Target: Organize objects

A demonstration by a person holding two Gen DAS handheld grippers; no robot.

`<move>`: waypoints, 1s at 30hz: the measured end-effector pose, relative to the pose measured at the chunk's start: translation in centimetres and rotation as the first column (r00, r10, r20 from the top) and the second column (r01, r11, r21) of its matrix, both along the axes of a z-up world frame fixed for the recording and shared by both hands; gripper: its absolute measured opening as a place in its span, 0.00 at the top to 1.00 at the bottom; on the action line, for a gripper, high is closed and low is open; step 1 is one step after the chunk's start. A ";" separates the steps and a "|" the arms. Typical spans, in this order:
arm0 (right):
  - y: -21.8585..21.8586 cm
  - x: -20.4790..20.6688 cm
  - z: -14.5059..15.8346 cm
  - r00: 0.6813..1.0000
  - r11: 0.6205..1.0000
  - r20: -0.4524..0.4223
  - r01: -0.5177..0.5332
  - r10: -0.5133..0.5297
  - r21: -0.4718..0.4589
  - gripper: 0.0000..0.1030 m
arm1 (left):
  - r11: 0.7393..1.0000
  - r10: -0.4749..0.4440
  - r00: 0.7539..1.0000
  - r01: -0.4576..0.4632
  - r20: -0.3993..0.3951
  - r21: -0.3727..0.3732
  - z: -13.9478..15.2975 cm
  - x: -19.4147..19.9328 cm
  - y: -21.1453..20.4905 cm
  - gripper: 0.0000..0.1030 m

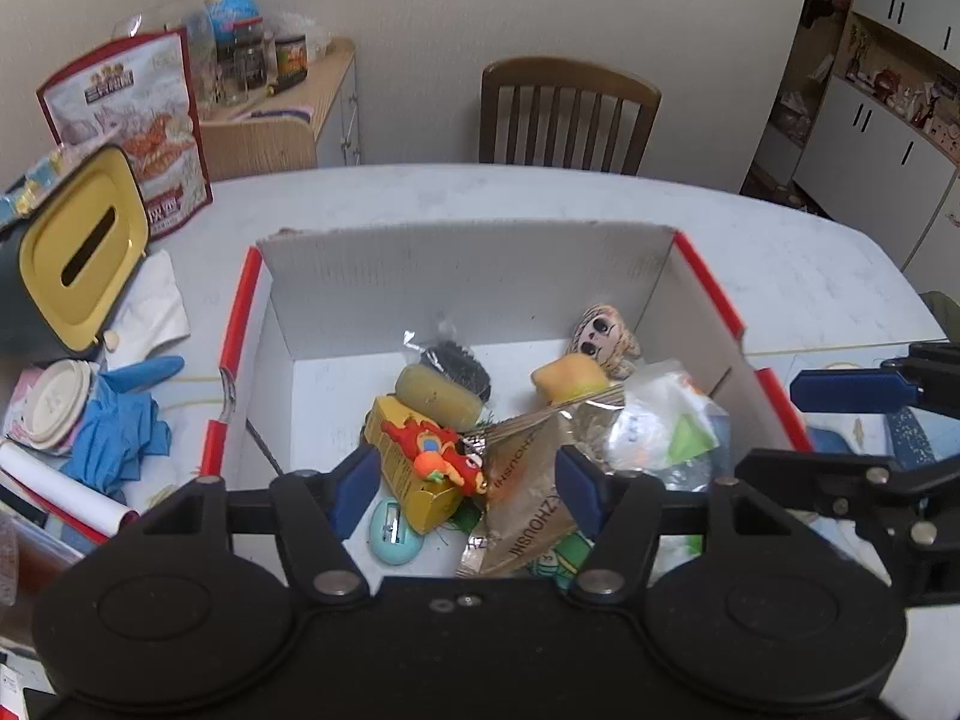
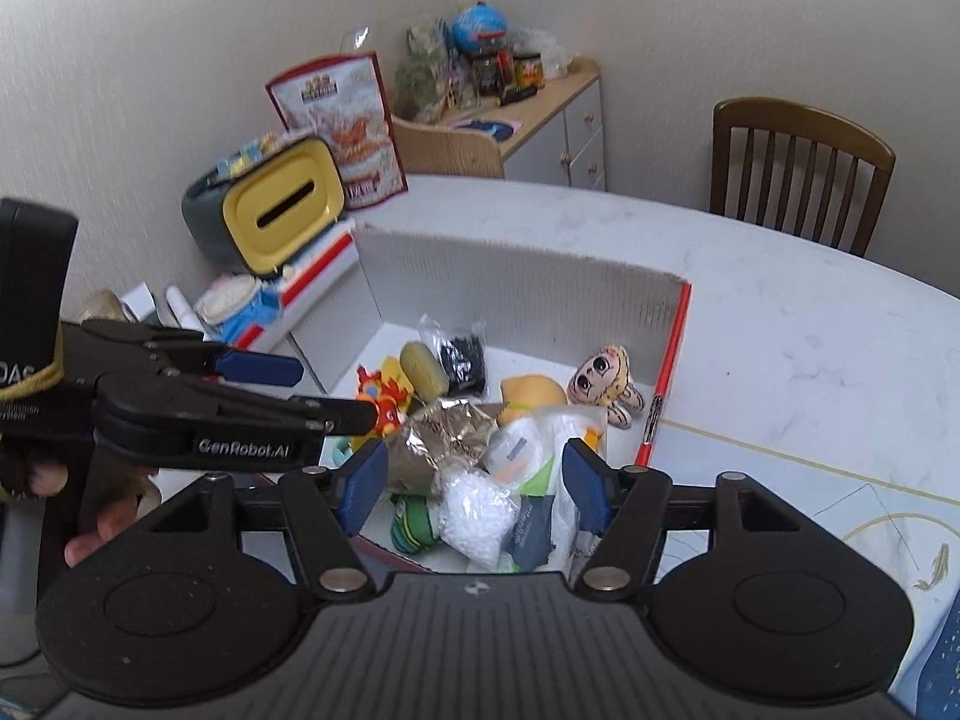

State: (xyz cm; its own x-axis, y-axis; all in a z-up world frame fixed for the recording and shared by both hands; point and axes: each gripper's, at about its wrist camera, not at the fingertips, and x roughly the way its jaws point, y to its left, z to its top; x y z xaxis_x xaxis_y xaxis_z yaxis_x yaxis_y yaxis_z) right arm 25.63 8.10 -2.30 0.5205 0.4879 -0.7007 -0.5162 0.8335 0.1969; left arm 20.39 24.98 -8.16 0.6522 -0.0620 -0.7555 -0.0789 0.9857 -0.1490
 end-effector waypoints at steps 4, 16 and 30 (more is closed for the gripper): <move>-0.4 -0.9 0.7 1.000 1.000 0.021 0.004 -0.004 0.026 0.32 | 1.000 -0.005 1.000 0.005 0.027 0.003 1.0 -1.0 -0.3 0.30; -1.6 -3.2 2.4 0.996 0.997 0.085 0.002 -0.008 0.077 0.21 | 1.000 -0.007 0.996 0.006 0.090 0.014 2.9 -3.7 -1.1 0.16; -2.8 -4.8 3.1 0.991 0.995 0.122 0.036 -0.048 0.095 0.13 | 1.000 0.005 0.993 -0.008 0.115 0.028 3.9 -6.0 -1.9 0.02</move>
State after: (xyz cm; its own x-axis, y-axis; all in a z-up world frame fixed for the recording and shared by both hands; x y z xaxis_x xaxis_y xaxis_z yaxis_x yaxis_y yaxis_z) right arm 20.80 5.28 0.80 0.6219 0.5234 -0.5824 -0.5065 0.8361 0.2106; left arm 14.40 23.11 -4.23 0.7354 -0.0368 -0.6766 -0.0693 0.9892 -0.1292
